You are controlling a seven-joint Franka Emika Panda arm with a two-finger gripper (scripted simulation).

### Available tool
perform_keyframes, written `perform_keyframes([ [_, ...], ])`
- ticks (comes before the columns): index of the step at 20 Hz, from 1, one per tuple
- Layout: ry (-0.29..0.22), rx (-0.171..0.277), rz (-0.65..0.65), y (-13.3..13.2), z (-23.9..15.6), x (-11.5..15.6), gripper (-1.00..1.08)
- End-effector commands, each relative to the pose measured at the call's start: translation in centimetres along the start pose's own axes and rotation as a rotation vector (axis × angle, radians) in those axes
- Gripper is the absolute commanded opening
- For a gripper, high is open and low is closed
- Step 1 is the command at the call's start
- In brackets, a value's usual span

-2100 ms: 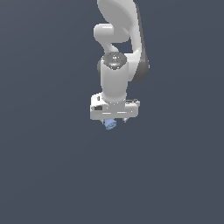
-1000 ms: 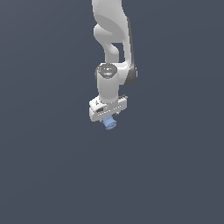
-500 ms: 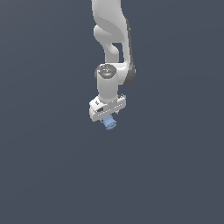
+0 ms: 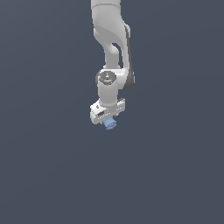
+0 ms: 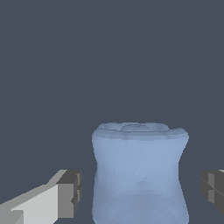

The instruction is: Pick up the object and move it to a goal position.

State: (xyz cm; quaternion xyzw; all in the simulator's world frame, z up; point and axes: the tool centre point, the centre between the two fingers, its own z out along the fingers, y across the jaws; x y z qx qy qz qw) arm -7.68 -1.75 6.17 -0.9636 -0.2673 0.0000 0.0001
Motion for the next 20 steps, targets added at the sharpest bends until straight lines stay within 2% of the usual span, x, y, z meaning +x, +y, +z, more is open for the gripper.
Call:
perform_keyframes([
  [1, 0.0, 0.0, -0.001, 0.0, 1.1, 0.0, 1.0],
  [7, 0.0, 0.0, -0.002, 0.0, 2.2, 0.0, 1.0],
  [8, 0.0, 0.0, -0.002, 0.0, 2.2, 0.0, -1.0],
  [20, 0.001, -0.001, -0.001, 0.0, 2.0, 0.0, -1.0],
])
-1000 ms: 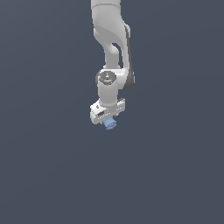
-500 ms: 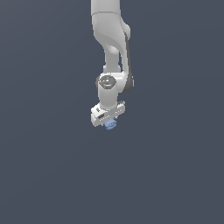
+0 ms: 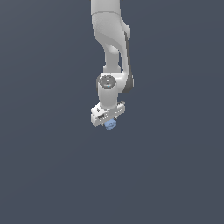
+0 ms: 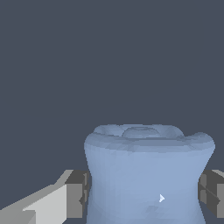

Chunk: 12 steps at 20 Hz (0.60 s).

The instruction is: Pick up the object and move it to a goal position.

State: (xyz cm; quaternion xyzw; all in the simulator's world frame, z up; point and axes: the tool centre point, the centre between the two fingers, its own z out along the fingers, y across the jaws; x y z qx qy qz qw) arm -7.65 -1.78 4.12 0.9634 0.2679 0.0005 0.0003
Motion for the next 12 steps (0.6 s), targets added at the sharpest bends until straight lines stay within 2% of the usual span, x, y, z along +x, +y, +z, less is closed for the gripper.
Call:
perform_keyframes([
  [1, 0.0, 0.0, 0.0, -0.1, -0.2, 0.0, -1.0],
  [12, 0.0, -0.001, 0.0, -2.0, -4.8, 0.8, -1.0],
])
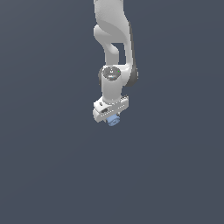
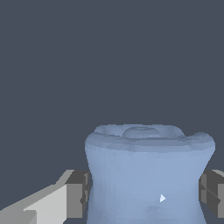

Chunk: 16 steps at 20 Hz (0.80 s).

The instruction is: Pick up the object and move it to a goal position.

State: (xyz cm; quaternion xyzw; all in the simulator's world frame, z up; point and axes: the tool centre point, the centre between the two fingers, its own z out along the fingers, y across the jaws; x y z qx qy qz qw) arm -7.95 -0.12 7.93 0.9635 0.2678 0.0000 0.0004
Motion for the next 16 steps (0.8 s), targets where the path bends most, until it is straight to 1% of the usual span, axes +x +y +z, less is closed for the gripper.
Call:
perform_keyframes([
  [1, 0.0, -0.001, -0.001, -0.7, -1.7, 0.3, -1.0],
  [6, 0.0, -0.001, -0.001, -2.5, -6.0, 1.0, -1.0],
  [16, 0.0, -0.001, -0.002, -6.8, -16.5, 2.9, -1.0],
])
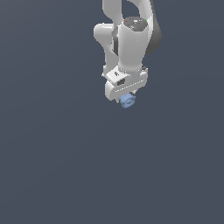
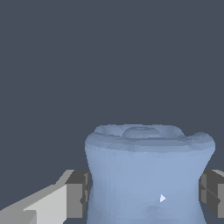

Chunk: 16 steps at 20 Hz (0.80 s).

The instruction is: Pick up the object and move it to a goal position.

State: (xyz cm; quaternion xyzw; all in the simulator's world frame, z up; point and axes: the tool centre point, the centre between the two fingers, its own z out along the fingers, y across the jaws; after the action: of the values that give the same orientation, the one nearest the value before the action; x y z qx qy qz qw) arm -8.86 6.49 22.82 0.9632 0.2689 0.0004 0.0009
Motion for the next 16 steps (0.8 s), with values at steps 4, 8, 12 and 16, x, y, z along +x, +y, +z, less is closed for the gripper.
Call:
perform_keyframes([
  [4, -0.001, 0.001, 0.0, -2.3, -5.7, 1.0, -1.0],
  [8, -0.001, 0.001, 0.0, -3.9, -9.7, 1.7, -1.0],
  [12, -0.001, 0.001, 0.0, -5.5, -13.7, 2.5, -1.0],
  [16, -0.001, 0.001, 0.0, -7.0, -17.7, 3.3, -1.0],
])
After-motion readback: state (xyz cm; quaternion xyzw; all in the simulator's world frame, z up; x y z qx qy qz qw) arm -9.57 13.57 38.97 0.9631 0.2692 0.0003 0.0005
